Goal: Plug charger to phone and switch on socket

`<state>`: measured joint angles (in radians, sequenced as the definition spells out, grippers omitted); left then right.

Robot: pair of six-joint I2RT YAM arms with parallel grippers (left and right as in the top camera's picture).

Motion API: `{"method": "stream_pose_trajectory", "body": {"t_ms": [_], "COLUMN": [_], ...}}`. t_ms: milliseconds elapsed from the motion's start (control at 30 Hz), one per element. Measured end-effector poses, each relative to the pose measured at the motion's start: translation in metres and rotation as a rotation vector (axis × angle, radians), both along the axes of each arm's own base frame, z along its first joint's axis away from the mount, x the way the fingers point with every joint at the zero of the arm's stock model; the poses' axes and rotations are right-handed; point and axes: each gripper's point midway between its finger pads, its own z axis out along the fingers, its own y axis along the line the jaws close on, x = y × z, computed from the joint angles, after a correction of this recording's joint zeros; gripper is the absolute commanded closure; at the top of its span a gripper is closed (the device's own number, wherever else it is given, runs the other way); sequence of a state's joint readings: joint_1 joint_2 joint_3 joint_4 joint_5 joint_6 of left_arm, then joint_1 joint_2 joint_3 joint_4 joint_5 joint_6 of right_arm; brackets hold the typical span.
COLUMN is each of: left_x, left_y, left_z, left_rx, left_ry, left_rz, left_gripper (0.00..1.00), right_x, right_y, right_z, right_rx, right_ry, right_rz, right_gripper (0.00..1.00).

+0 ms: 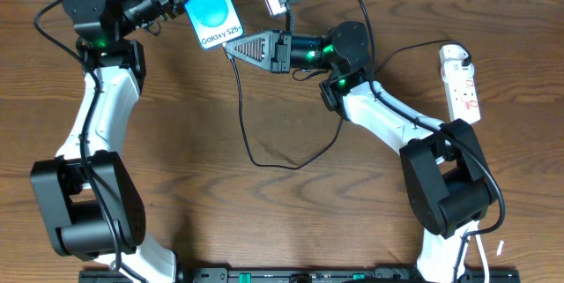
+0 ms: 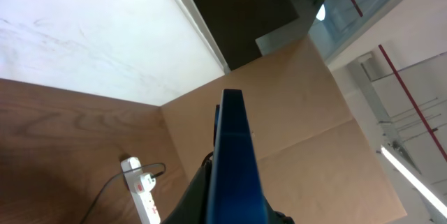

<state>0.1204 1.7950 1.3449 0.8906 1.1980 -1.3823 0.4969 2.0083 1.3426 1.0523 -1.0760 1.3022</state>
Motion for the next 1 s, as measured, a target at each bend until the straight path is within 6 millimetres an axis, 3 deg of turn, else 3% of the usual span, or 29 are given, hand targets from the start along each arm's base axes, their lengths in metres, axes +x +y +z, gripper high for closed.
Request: {"method": "stream_pose_trajectory", "body": {"t_ms": [567, 733, 1000], "left_x": [0.0001, -0.0005, -0.0065], "left_y": [0.0, -0.0003, -0.008], "left_z": [0.0, -0.0002, -0.0023], "left_rx": [0.0, 0.001, 0.013], "left_ry": [0.0, 0.001, 0.002], "left_rz": [0.0, -0.003, -0.047], "left_gripper": [0.93, 0.93, 0.93], "right_x": [0.0003, 0.0009, 0.0071], "right_y": [0.0003, 0.0003, -0.0005], "right_z": [0.0001, 0.0002, 0.0028], "right_rx": [0.001, 0.002, 0.016], "right_ry": [0.001, 0.008, 0.013], "right_rz": [-0.003, -0.005, -0.04], "right_gripper": [0.99, 0.86, 0.83]}}
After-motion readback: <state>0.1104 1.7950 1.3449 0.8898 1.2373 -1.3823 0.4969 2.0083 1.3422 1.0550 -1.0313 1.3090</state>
